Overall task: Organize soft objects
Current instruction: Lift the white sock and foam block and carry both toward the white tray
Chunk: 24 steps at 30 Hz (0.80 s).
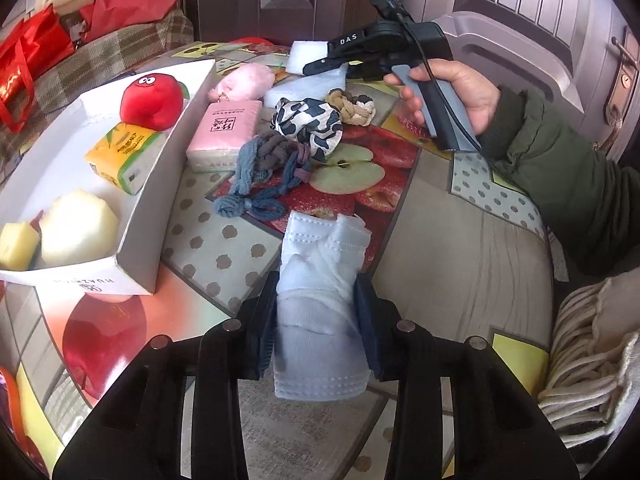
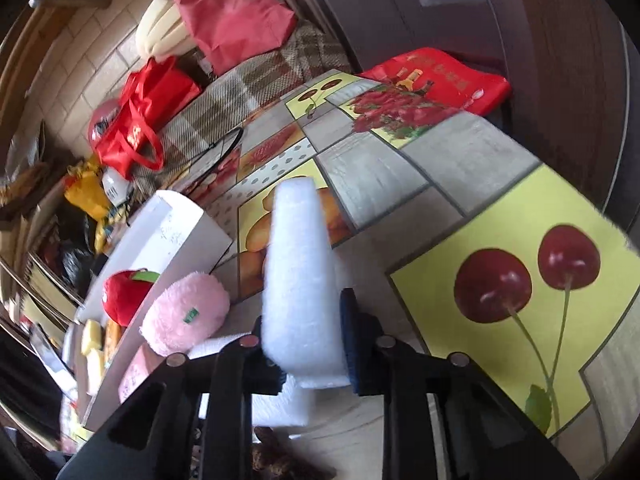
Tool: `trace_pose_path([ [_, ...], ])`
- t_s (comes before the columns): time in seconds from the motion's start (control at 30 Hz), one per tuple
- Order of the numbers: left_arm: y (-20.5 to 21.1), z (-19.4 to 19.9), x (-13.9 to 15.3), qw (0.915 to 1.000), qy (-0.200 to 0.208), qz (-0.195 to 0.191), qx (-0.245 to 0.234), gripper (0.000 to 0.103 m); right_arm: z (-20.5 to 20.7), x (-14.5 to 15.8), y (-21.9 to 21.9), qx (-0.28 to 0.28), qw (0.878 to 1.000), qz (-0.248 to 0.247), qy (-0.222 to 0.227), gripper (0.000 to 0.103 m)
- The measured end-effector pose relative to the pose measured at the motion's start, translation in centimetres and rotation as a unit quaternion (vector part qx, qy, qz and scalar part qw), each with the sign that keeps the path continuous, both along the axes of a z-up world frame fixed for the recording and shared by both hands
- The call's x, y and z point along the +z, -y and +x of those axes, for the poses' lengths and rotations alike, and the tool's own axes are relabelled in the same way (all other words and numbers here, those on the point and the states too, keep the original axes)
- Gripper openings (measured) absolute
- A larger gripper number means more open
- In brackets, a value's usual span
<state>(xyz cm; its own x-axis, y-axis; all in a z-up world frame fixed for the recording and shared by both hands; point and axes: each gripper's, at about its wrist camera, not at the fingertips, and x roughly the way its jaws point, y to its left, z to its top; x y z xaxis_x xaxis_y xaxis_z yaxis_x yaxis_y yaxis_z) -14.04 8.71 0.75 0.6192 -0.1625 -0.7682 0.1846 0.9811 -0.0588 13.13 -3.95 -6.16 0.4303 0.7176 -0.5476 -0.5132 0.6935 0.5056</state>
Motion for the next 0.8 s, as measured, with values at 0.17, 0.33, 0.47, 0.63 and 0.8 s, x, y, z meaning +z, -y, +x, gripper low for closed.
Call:
trace_pose_path([
  [0.17,0.5,-0.2,0.3,0.9998,0.011,0.013,-0.009,0.035,-0.5,0.2,0.6,-0.003,1.000,0.021,0.004,0.019],
  [0.33,-0.2,-0.5,2.5,0.9982,0.058,-0.015,0.007,0.035,-0.9,0.6,1.1,-0.013,0.999,0.042,0.019,0.019],
  [0.47,-1.4,0.4,5.8,0.9933,0.109,0.005,0.038,0.035,-1.8,1.6,1.7,-0.025,0.997,0.054,0.052,0.019],
  [0.63,-3.8,2.2,10.4,0.9806,0.179,0.011,0.079,0.035,-4.2,3.4,2.3,-0.026,0.991,0.092,0.093,0.019],
  [0.8,-7.4,3.7,12.7,0.9586,0.236,0.010,0.159,0.035,-7.8,6.8,1.6,0.003,0.981,0.126,0.145,0.019],
])
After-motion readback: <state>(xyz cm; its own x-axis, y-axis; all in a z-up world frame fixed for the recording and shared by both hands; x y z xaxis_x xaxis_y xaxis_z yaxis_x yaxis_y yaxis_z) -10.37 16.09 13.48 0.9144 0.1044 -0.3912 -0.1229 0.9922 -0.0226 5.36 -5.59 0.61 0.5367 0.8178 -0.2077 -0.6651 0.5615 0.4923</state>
